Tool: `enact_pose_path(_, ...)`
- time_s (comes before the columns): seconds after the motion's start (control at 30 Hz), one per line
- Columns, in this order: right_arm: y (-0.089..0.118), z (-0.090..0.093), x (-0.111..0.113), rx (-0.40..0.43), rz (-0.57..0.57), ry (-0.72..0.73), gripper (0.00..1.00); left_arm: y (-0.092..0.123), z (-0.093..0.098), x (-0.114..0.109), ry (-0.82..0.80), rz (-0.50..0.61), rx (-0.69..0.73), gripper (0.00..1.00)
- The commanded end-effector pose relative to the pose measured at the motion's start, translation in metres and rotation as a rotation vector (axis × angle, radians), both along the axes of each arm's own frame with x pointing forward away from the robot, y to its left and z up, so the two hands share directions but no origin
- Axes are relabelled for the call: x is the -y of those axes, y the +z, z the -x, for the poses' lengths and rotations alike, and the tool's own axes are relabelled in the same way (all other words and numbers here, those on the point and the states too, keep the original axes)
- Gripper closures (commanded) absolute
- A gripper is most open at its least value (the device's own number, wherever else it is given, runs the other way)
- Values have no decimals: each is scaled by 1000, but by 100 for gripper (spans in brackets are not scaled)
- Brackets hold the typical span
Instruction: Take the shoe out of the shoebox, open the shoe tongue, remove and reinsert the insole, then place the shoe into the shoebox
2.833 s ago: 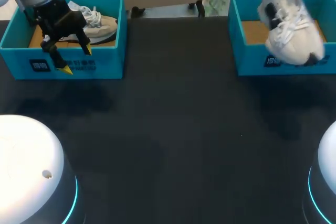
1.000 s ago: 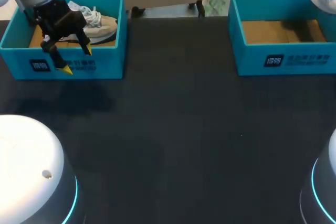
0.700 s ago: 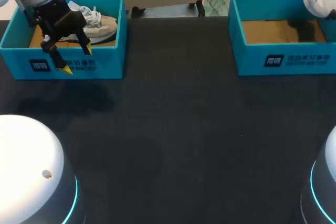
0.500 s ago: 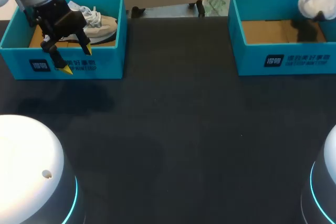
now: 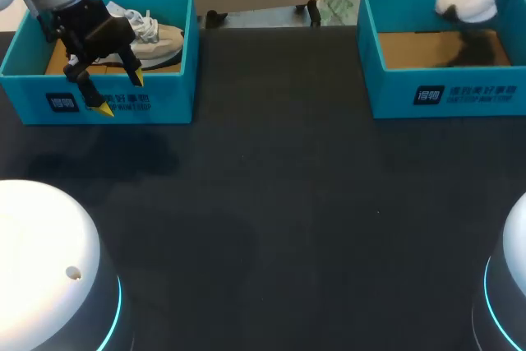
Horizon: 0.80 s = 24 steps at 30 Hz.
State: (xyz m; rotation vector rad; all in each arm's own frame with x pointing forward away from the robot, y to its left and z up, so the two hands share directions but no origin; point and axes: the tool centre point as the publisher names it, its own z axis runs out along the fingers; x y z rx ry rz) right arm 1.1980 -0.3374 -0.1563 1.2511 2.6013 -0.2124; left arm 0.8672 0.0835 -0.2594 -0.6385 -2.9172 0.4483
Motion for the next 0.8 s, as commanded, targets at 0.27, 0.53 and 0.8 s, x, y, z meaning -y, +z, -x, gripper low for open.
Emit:
enact_pose_path(0.27,-13,51,20,106,-32,-419,100,0,0,0,-1,-2,0,0)
enact_pose_path(0.53,-13,51,20,106,-32,-419,100,0,0,0,-1,-2,0,0)
enact_pose_path(0.8,-16,58,21,136,-44,-491,100,0,0,0,-1,-2,0,0)
